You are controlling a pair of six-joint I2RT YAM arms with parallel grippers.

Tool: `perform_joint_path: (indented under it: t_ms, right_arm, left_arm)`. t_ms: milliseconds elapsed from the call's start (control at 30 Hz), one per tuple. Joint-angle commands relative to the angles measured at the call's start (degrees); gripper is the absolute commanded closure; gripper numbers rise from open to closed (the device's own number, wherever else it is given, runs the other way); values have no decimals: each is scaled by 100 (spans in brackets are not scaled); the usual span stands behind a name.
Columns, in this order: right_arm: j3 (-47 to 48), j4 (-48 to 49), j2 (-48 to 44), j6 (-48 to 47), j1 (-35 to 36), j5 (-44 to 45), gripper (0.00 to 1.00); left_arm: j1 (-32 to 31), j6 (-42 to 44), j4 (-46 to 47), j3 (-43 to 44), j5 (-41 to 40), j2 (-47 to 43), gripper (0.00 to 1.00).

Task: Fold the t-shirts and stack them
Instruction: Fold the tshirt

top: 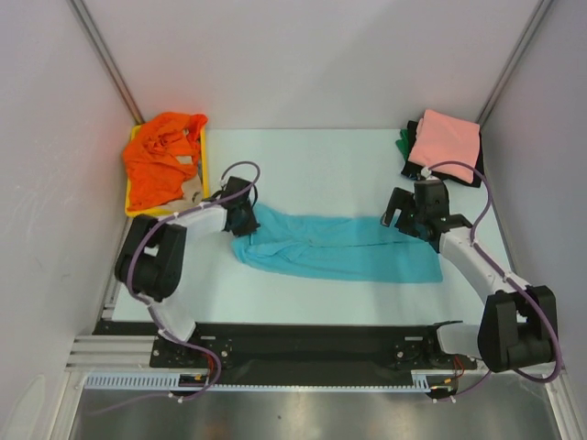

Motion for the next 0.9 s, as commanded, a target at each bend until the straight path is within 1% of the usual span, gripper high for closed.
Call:
perform_joint_path:
  t_ms: [0, 67, 100, 133, 167, 200, 233, 267, 300, 333, 367, 400, 433, 467, 500, 533, 567, 600, 667, 700, 767, 800, 867]
  right_arm:
    - [11, -33, -276, -17, 70, -90, 7]
    - [37, -51, -329, 1, 105, -99, 8]
    - [46, -138, -355, 1, 131, -99, 8]
    - [72, -183, -408, 1, 149, -90, 8]
    - [98, -253, -434, 1, 175, -99, 8]
    - [116, -358, -470, 1, 219, -99, 8]
    - [108, -394, -592, 18, 272, -99, 8]
    - [107, -420, -636, 45, 324, -90, 8]
    - [81, -464, -706, 62, 377, -99, 8]
    - [55, -464, -820, 80, 517, -99, 8]
    - [20, -438, -856, 89, 588, -82, 8]
    - [-15, -464, -874, 80, 667, -29, 7]
    - [-42, -499, -892, 89, 763, -3, 7]
    - [-42, -526, -918, 80, 799, 32, 7]
    - [-51, -587, -927, 63, 834, 102, 7]
    - [-103, -605, -962, 63, 852, 155, 7]
    - [-130, -614, -1014, 71, 905, 182, 7]
    - [-165, -588, -1041, 71, 949, 208, 7]
    - [-270, -605, -1085, 106, 1167, 357, 7]
    - [-297, -648, -1059, 124, 1273, 419, 7]
    - [-314, -736, -998, 194, 1502, 621, 7]
    - [-314, -824, -936, 212, 1799, 830, 7]
    - [-349, -895, -866, 300, 2116, 1069, 7]
  left_arm:
    - [104, 448, -246, 1237, -188, 885, 100]
    - [140, 642, -450, 1979, -197, 1309, 100]
    - [166, 817, -799, 2878, -232, 1555, 100]
    - [193, 915, -994, 3392, -241, 2166, 100]
    - [219, 1029, -1187, 3963, -232, 2512, 100]
    - [280, 1169, -1624, 5248, -250, 2872, 100]
    - [315, 1214, -1811, 5948, -206, 3755, 100]
    - [359, 1267, -1935, 7417, 168, 4181, 100]
    - [455, 1285, -2066, 8197, 494, 4707, 100]
    - [509, 1250, -2085, 8944, 941, 5461, 99]
    - [553, 1171, -2016, 9552, 1337, 5756, 91]
    - [640, 936, -1711, 10089, 2011, 5837, 77]
    - [658, 837, -1490, 9964, 2140, 5751, 48]
    - [676, 793, -1209, 9606, 2202, 5167, 45]
    - [676, 793, -502, 8480, 2185, 4796, 38]
    - [676, 819, -199, 7903, 2089, 4365, 18]
    - [676, 854, -13, 7471, 1949, 4048, 8]
    - [694, 941, -37, 7049, 1834, 3584, 0]
    - [746, 1012, -370, 7071, 1693, 3378, 0]
    - [834, 1021, -815, 7254, 1667, 3255, 0]
    - [922, 986, -1283, 7413, 1527, 3123, 0]
    - [1018, 942, -1634, 7431, 1456, 3026, 0]
    - [1098, 907, -1812, 7318, 1333, 2657, 0]
